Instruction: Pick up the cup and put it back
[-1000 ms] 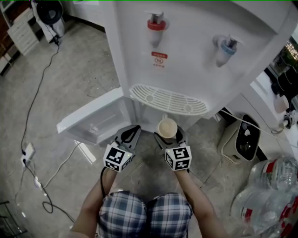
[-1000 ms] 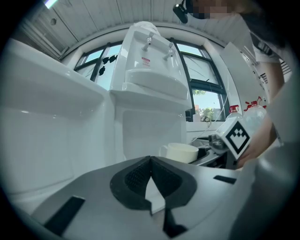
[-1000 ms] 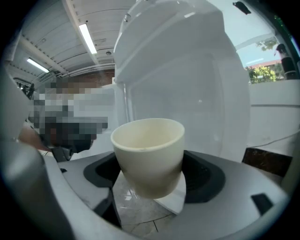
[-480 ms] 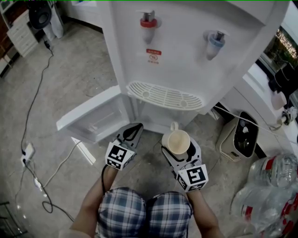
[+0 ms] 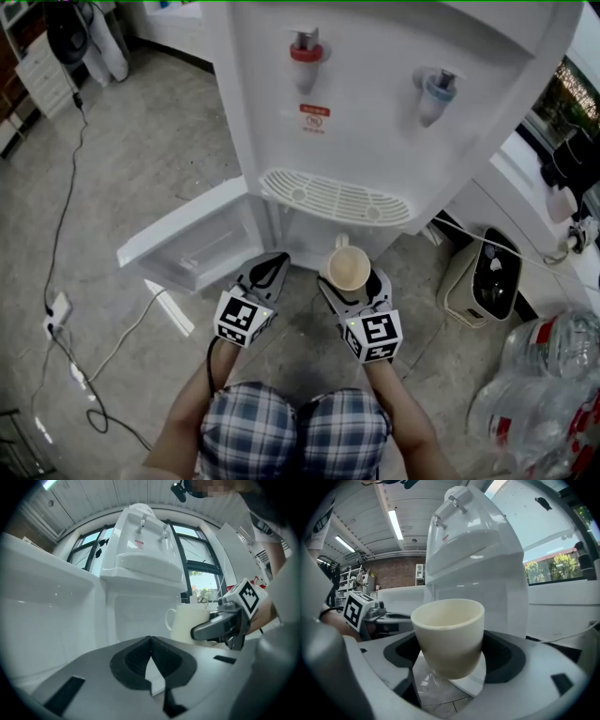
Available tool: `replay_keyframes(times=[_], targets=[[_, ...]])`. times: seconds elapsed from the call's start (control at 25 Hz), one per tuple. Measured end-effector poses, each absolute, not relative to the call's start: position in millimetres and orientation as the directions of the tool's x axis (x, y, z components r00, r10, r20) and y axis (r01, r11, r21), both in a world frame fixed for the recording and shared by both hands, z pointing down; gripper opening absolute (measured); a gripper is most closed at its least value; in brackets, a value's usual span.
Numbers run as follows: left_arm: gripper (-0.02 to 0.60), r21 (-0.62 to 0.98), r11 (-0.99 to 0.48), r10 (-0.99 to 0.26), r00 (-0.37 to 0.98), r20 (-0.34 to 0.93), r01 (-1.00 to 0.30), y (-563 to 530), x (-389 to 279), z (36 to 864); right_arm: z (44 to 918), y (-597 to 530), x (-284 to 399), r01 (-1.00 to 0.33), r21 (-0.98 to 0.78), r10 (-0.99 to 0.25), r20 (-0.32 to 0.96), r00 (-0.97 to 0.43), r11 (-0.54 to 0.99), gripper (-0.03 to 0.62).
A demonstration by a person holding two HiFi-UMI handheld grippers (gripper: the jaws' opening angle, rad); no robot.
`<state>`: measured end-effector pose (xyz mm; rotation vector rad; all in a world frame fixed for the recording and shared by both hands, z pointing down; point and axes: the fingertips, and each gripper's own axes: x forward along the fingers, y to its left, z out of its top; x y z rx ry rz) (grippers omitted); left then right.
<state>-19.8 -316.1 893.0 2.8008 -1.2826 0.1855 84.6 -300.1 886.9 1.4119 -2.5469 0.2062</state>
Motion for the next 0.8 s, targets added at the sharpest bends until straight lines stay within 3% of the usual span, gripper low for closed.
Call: replay_keyframes(times=[0.8], targets=[[0.025,0.014,-0.651,-0.747,0.643,0.170,-0.759,-318,-33,913,1031,-448,70,-0.921,0.037,-0.833,0.443,-0.333,0.388,0.420]])
